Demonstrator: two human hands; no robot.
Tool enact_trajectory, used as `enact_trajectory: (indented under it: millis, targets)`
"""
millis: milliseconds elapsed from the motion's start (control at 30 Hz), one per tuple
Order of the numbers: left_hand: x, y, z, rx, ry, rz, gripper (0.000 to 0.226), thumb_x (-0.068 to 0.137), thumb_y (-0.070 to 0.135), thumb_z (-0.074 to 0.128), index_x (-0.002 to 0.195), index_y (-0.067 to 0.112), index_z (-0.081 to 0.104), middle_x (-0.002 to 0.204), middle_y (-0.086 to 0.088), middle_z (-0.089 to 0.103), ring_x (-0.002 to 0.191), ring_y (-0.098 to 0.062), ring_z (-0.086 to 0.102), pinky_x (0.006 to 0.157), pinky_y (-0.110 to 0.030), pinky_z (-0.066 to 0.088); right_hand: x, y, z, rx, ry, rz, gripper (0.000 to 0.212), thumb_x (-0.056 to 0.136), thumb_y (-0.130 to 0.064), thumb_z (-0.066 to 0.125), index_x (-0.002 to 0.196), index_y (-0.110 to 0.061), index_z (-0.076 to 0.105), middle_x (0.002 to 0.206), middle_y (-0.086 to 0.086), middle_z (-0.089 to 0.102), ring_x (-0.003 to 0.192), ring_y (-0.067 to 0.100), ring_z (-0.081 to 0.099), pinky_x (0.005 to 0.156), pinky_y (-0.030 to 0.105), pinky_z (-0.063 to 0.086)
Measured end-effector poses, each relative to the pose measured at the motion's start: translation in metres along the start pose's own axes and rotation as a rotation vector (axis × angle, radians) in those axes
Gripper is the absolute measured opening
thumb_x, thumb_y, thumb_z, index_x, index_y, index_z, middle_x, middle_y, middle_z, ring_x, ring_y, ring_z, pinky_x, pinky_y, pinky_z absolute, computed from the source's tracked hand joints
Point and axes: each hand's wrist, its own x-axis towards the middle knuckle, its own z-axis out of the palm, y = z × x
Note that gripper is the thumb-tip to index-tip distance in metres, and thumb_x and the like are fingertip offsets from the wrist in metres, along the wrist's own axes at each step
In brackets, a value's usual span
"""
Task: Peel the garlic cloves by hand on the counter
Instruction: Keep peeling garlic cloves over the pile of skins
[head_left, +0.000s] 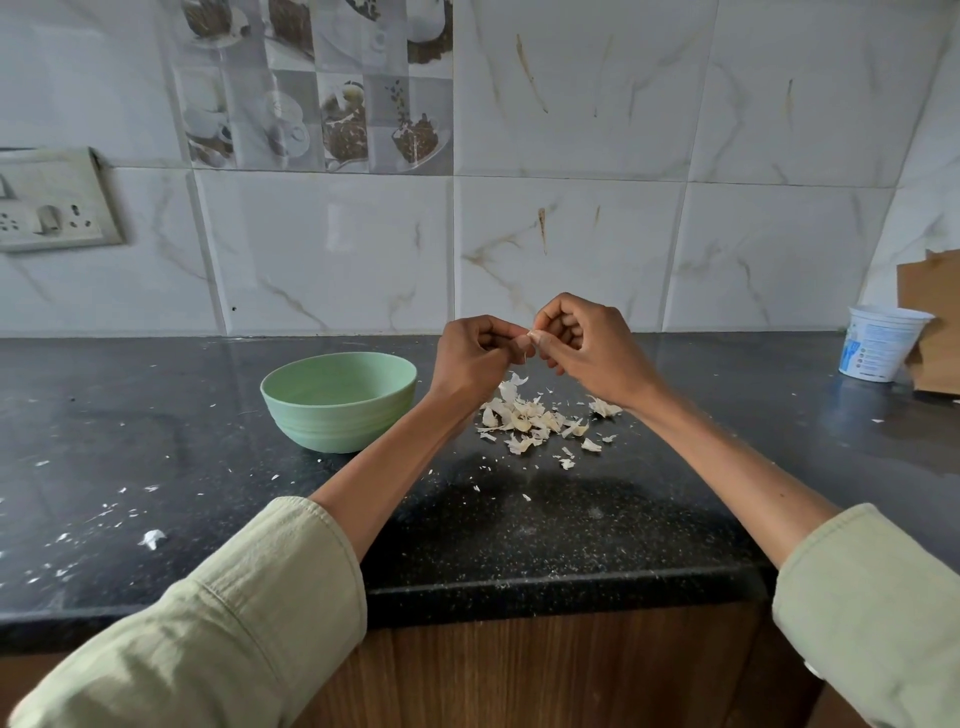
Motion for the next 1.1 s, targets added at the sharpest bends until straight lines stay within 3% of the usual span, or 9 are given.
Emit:
enact_trajectory:
  millis: [500, 700, 833, 933, 1100]
  targets:
    - [-0.0012, 0.0014, 0.0006, -0.014, 0.009, -0.006, 0.005, 0.093, 0.006, 0.078, 0.098, 0.004, 0.078, 0.085, -0.011, 0.079, 0.070, -0.005, 0.070, 0.064, -0.015, 0.052, -0.0016, -0.0028, -0.0010, 0.004, 0.005, -0.016, 0.006, 0.100, -0.012, 0.072, 0.101, -0.009, 0.067, 0.077, 0.003, 0.072, 0.065, 0.023, 0.072, 0.062, 0.047, 0.063]
    - [-0.0034, 0.0036, 0.0016, -0.043, -0.002, 0.009, 0.004, 0.094, 0.006, 0.078, 0.097, 0.003, 0.078, 0.082, -0.011, 0.078, 0.069, -0.006, 0.069, 0.064, -0.014, 0.052, -0.0011, -0.0030, 0.0001, 0.017, -0.022, 0.007, 0.006, 0.102, -0.011, 0.068, 0.098, -0.008, 0.064, 0.077, 0.007, 0.072, 0.065, 0.027, 0.069, 0.059, 0.038, 0.061]
    - [-0.0022, 0.0008, 0.0054, -0.192, 0.041, -0.108, 0.009, 0.095, 0.011, 0.078, 0.100, 0.003, 0.078, 0.085, -0.012, 0.078, 0.076, -0.011, 0.071, 0.066, -0.018, 0.053, 0.0006, -0.0009, 0.0041, -0.048, -0.051, -0.017, 0.007, 0.100, -0.010, 0.069, 0.096, -0.011, 0.063, 0.079, 0.003, 0.072, 0.062, 0.012, 0.061, 0.059, 0.032, 0.053]
    - [0.0022, -0.0020, 0.0057, -0.294, 0.065, -0.183, 0.015, 0.096, 0.012, 0.076, 0.104, 0.000, 0.078, 0.088, -0.012, 0.078, 0.080, -0.012, 0.072, 0.070, -0.021, 0.053, -0.0007, -0.0021, 0.0069, -0.079, -0.092, -0.028, 0.006, 0.098, -0.008, 0.070, 0.096, -0.008, 0.064, 0.072, -0.001, 0.065, 0.058, 0.003, 0.052, 0.058, 0.019, 0.044]
    - [0.0027, -0.0049, 0.0030, -0.271, 0.073, -0.193, 0.011, 0.098, 0.010, 0.074, 0.105, 0.003, 0.078, 0.081, -0.006, 0.076, 0.074, -0.009, 0.067, 0.072, -0.023, 0.050, -0.0001, -0.0006, 0.0030, -0.061, -0.052, -0.002, 0.006, 0.098, -0.012, 0.070, 0.095, -0.013, 0.065, 0.077, 0.006, 0.068, 0.066, 0.016, 0.059, 0.065, 0.033, 0.051]
